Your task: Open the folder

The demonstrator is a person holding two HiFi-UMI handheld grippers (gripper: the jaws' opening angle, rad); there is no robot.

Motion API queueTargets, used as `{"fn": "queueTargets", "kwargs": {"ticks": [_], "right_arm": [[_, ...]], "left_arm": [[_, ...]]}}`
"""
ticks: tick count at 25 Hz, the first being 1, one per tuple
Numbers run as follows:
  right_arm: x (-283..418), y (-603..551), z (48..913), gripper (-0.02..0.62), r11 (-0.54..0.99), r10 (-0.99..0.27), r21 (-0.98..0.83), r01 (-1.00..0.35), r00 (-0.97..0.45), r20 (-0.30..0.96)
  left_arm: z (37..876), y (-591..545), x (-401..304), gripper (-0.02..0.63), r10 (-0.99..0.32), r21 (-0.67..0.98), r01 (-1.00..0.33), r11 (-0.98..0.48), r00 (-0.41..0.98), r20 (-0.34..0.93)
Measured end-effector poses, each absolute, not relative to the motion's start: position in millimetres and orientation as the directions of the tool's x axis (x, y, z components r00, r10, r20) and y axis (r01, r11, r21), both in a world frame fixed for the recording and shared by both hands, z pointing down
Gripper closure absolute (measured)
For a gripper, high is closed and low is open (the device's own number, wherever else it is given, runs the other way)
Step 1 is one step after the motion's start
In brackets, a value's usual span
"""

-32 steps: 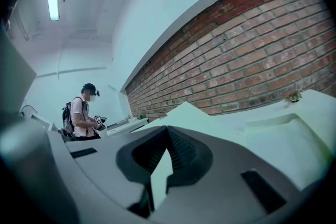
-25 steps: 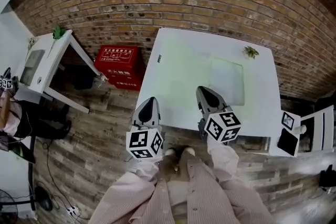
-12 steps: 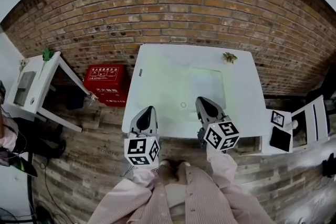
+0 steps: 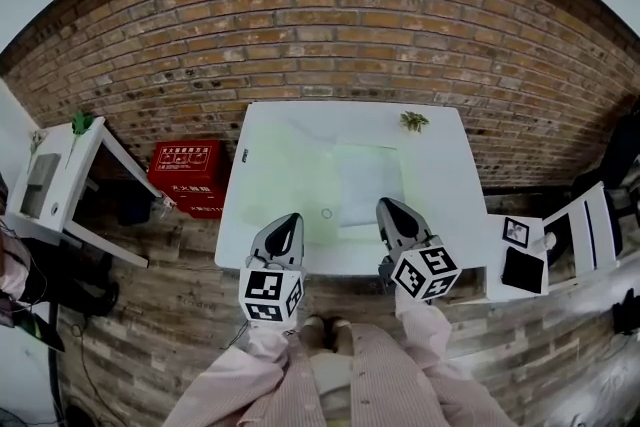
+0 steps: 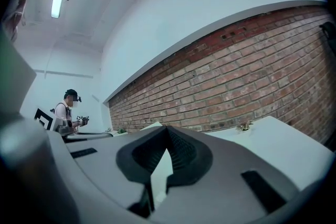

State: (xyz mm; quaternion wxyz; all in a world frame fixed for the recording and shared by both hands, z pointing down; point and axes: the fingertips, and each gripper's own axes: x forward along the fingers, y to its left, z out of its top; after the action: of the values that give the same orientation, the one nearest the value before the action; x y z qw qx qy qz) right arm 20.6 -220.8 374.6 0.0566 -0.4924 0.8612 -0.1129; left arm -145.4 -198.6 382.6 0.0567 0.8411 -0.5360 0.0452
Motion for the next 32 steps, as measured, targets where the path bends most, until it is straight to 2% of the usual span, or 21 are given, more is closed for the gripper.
{"fn": "queueTargets", "kwargs": {"ticks": [18,32], "right_arm": [[64,-207,369,0.592,0.436,-0.894,-0.242,-0.866,-0.447,-0.012],[66,-207,359,0.592,0.422,-0.905,-0.191,-0.886,-0.424,-0.030]], "left_arm": [[375,-203,-114,0.611,-0.853,-0.022,-0.861,-0.508,0.500,0.149],[368,-201,-138,0.611,-0.885,-0.045,-0.890,-0.454,0.444,0.136]]}}
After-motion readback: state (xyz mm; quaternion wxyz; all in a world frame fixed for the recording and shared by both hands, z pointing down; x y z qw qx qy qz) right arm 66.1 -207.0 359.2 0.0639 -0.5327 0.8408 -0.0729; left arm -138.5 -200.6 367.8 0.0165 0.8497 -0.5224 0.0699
